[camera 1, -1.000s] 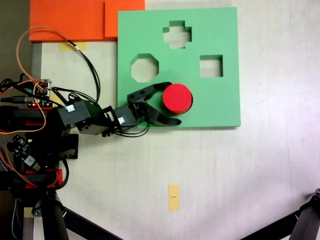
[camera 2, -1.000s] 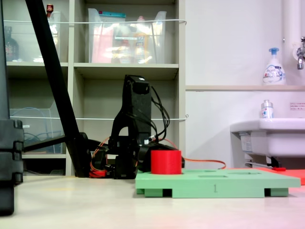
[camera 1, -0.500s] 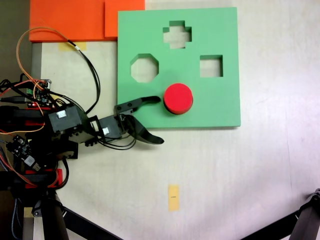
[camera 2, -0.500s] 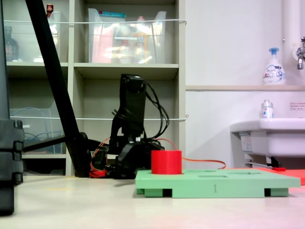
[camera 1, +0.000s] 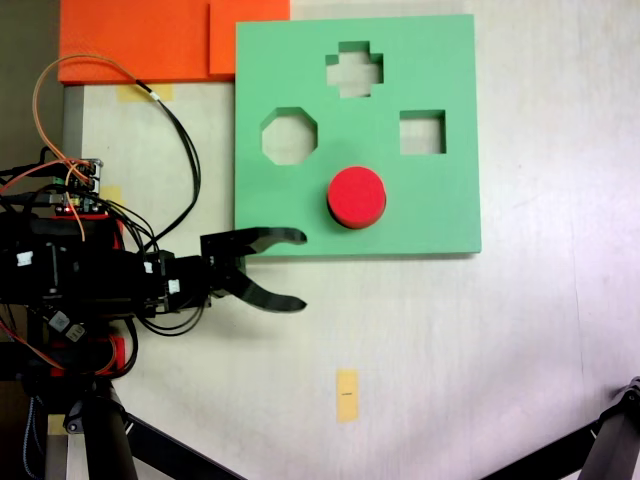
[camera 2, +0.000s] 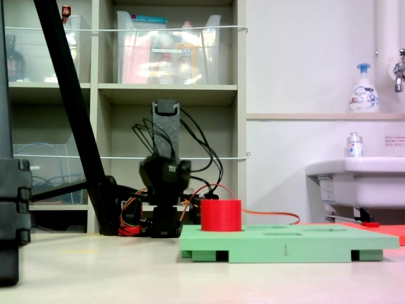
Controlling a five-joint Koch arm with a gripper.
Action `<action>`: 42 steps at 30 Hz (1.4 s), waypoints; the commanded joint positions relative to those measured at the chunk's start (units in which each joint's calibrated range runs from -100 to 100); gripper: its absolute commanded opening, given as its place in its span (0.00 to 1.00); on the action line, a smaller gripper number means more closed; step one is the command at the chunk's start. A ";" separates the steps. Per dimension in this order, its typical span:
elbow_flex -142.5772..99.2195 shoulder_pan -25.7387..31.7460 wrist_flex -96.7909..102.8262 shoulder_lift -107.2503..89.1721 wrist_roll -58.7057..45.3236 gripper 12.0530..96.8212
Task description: Put the cylinder block into the corresponding hole
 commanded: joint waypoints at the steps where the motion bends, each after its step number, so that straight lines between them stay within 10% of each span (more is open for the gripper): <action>1: 3.24 -2.05 -11.32 -12.20 -7.08 0.40; 6: 14.31 -6.59 -46.56 -34.27 -16.36 0.42; 18: 6.23 -5.67 -55.71 -36.92 -46.79 0.40; 42: -3.04 -2.69 -89.03 -37.62 -48.21 0.44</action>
